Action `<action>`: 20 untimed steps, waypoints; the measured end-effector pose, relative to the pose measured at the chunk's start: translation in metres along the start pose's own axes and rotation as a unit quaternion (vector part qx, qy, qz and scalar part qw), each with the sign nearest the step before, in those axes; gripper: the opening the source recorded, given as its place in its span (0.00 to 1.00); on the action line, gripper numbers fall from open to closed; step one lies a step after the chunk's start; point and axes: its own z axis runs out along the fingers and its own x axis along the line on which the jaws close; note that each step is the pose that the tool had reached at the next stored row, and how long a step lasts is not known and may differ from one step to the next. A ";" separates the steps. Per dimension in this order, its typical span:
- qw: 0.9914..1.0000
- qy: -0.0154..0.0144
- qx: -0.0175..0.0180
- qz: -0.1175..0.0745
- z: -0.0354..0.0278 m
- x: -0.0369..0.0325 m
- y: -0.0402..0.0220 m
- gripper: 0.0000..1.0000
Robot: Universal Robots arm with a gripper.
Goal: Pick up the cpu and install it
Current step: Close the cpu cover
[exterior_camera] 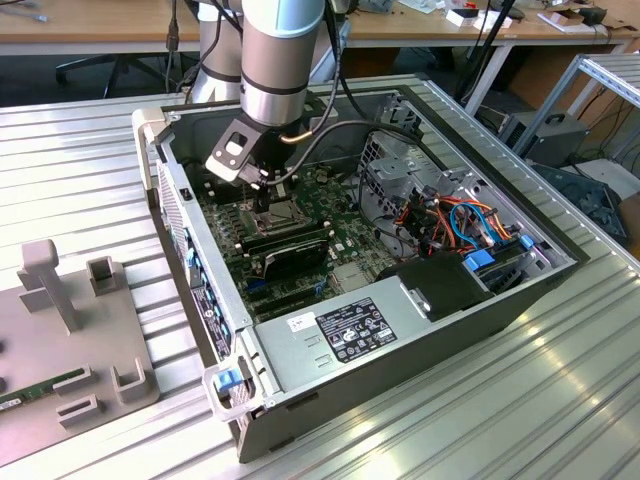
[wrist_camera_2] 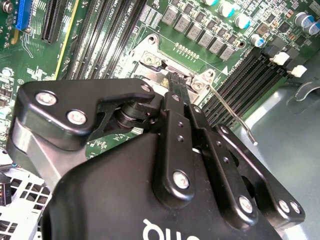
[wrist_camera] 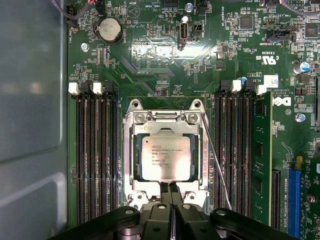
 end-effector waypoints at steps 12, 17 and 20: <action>1.000 0.000 0.000 0.000 0.0007 0.0002 0.0218 0.11; 1.000 0.000 0.000 0.000 0.0009 0.0002 0.0262 0.11; 1.000 0.000 0.000 0.000 -0.0065 0.0003 0.0265 0.11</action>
